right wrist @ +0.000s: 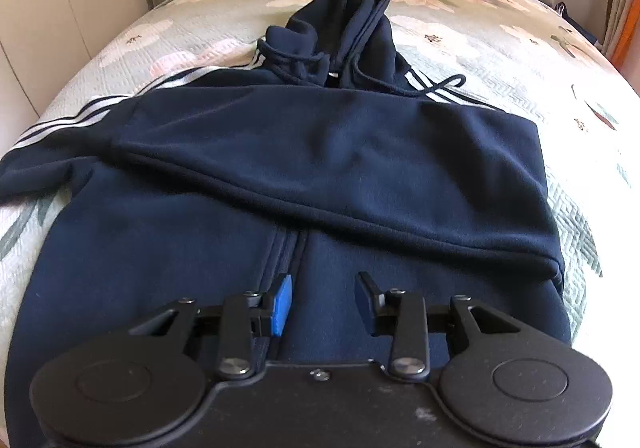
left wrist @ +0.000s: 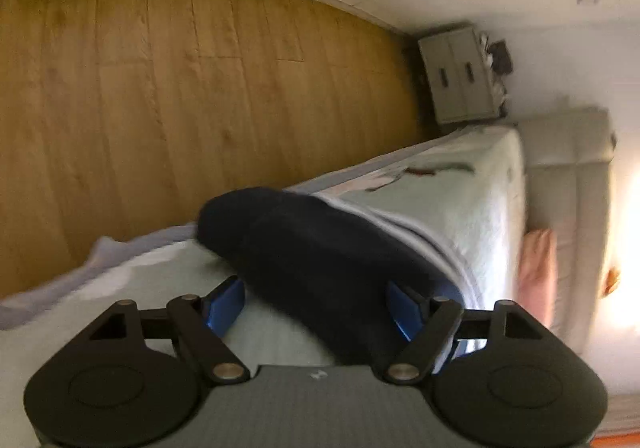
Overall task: Fold large clothes
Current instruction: 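Grasp the other striped sleeve cuff with the left tool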
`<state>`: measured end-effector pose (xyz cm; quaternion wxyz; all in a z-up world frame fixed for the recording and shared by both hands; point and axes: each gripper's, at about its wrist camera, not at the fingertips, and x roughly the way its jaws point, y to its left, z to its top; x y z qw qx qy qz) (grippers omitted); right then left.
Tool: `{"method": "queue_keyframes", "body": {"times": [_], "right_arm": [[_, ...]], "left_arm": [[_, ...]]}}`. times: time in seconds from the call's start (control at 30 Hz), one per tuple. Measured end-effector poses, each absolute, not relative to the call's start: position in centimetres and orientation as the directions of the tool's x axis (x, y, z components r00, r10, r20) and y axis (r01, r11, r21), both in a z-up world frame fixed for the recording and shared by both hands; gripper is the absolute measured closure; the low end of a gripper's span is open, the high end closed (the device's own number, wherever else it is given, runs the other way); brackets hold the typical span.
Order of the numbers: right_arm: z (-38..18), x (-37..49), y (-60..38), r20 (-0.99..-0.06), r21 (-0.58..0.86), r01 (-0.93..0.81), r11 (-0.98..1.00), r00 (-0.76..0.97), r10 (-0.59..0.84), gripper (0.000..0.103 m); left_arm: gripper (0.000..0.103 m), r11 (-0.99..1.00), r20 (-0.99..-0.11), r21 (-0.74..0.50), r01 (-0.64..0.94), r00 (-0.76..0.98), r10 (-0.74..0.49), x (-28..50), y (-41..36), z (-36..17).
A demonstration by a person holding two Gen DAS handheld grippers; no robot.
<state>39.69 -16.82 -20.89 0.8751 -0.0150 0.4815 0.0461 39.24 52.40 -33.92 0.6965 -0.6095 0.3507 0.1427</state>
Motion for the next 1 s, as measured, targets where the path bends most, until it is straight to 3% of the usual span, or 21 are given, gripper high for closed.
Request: {"method": "queue_keyframes", "body": {"times": [0.07,0.1,0.13,0.27,0.47,0.6,0.77,0.8,0.87,0.9,0.93,1.0], "right_arm": [[-21.2,39.6,-16.8,-0.847,0.012,-0.097,0.995,0.528,0.061,0.059],[-21.2,39.5,-16.7,-0.847,0.004,-0.099,0.995,0.528,0.056,0.059],[-21.2,39.4,-16.7,-0.846,-0.004,-0.102,0.995,0.530,0.051,0.059],[-20.8,38.8,-16.6,-0.831,-0.023,-0.105,0.994,0.554,0.040,0.059],[-19.6,37.3,-17.1,-0.816,0.003,-0.107,0.994,0.575,0.064,0.059],[-18.0,35.6,-18.1,-0.797,0.012,-0.111,0.994,0.599,0.077,0.059],[-15.6,34.1,-19.8,-0.755,0.047,-0.099,0.994,0.649,0.101,0.059],[-15.3,34.0,-20.1,-0.746,0.057,-0.098,0.994,0.657,0.107,0.059],[-15.3,34.2,-20.6,-0.735,0.066,-0.093,0.993,0.669,0.112,0.053],[-15.4,34.5,-20.8,-0.735,0.066,-0.088,0.994,0.669,0.108,0.053],[-15.7,34.8,-21.0,-0.738,0.067,-0.082,0.994,0.666,0.105,0.053],[-16.4,35.8,-21.3,-0.745,0.086,-0.088,0.992,0.655,0.123,0.053]], "left_arm": [[0.052,0.172,-0.615,-0.788,-0.591,0.759,-0.213,39.4,52.6,-34.4],[0.081,0.180,-0.598,-0.801,-0.571,0.779,-0.190,39.2,52.8,-34.2],[0.095,0.218,-0.600,-0.795,-0.565,0.785,-0.152,39.3,52.7,-33.5],[0.095,0.438,-0.581,-0.731,-0.523,0.814,0.003,39.0,50.6,-27.8],[0.095,0.765,-0.400,-0.570,-0.301,0.914,0.061,38.7,41.8,-16.8],[0.095,0.924,-0.301,-0.379,-0.050,0.951,-0.072,39.7,31.2,-10.9],[0.093,0.940,-0.307,-0.210,0.270,0.894,-0.326,41.8,16.0,-10.0],[0.088,0.926,-0.327,-0.208,0.315,0.870,-0.370,42.3,13.4,-10.7],[0.064,0.889,-0.408,-0.194,0.415,0.790,-0.458,43.6,7.9,-13.3],[0.045,0.878,-0.458,-0.168,0.449,0.753,-0.473,44.1,5.4,-14.9],[0.039,0.875,-0.498,-0.127,0.467,0.733,-0.463,44.1,3.3,-16.4],[0.040,0.868,-0.593,-0.028,0.497,0.690,-0.414,44.1,0.5,-19.8]]}}
